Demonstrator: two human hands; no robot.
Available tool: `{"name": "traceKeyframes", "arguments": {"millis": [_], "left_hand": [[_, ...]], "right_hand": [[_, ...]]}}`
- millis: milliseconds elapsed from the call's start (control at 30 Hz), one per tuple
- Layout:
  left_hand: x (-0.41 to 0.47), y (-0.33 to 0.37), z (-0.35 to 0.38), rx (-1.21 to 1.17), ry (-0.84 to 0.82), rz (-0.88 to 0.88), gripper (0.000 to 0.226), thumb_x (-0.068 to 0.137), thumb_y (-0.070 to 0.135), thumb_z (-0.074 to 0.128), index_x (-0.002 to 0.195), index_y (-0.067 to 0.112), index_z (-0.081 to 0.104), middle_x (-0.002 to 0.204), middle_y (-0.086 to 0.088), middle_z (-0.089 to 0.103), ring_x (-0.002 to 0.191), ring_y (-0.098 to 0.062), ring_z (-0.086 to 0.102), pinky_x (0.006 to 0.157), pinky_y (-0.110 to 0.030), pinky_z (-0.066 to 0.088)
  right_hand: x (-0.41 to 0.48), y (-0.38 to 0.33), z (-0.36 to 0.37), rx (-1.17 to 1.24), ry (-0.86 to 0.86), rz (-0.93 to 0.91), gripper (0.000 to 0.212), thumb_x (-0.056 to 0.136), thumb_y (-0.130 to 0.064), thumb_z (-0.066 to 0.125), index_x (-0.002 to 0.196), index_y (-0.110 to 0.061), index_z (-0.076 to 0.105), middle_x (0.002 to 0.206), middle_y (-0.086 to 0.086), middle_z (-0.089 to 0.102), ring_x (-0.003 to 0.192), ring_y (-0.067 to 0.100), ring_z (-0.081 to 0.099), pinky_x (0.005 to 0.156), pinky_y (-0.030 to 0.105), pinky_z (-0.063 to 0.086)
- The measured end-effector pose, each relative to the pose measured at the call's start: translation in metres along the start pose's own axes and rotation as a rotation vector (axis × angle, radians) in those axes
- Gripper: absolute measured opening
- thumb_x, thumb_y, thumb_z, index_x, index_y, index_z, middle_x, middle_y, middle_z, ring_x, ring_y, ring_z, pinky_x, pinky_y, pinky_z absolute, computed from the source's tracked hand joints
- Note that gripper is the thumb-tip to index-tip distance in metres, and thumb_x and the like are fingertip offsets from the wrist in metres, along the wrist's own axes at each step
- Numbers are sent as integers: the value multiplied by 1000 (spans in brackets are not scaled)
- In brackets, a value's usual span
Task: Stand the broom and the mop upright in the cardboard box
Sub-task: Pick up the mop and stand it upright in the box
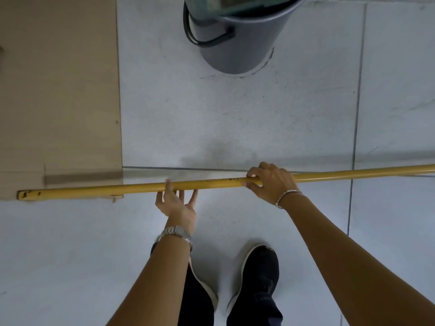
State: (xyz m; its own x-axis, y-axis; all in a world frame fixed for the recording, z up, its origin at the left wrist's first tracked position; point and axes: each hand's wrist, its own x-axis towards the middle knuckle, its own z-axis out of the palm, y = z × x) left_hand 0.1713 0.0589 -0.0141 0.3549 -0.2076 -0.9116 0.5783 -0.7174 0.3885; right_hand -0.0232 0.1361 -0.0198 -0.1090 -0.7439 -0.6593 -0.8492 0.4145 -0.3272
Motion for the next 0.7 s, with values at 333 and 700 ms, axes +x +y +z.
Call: {"name": "traceKeyframes", "arguments": {"millis": [333,700], "left_hand": [[-121,75,37,-22,-212,188,46,88,26,62,130,18,46,113,-6,56,104,-25,56,68,-50,60],[-377,229,93,-74,-456,671,40,85,33,65,121,20,52,115,0,61,101,-21,66,62,-43,61]], "right_hand": [[-43,-34,-134,90,117,39,33,84,-49,51,114,-36,57,106,0,58,99,22,57,74,38,47],[-146,-131,-362,296,278,-32,27,84,-50,49,105,-37,59,109,0,66,100,26,59,86,39,47]]}}
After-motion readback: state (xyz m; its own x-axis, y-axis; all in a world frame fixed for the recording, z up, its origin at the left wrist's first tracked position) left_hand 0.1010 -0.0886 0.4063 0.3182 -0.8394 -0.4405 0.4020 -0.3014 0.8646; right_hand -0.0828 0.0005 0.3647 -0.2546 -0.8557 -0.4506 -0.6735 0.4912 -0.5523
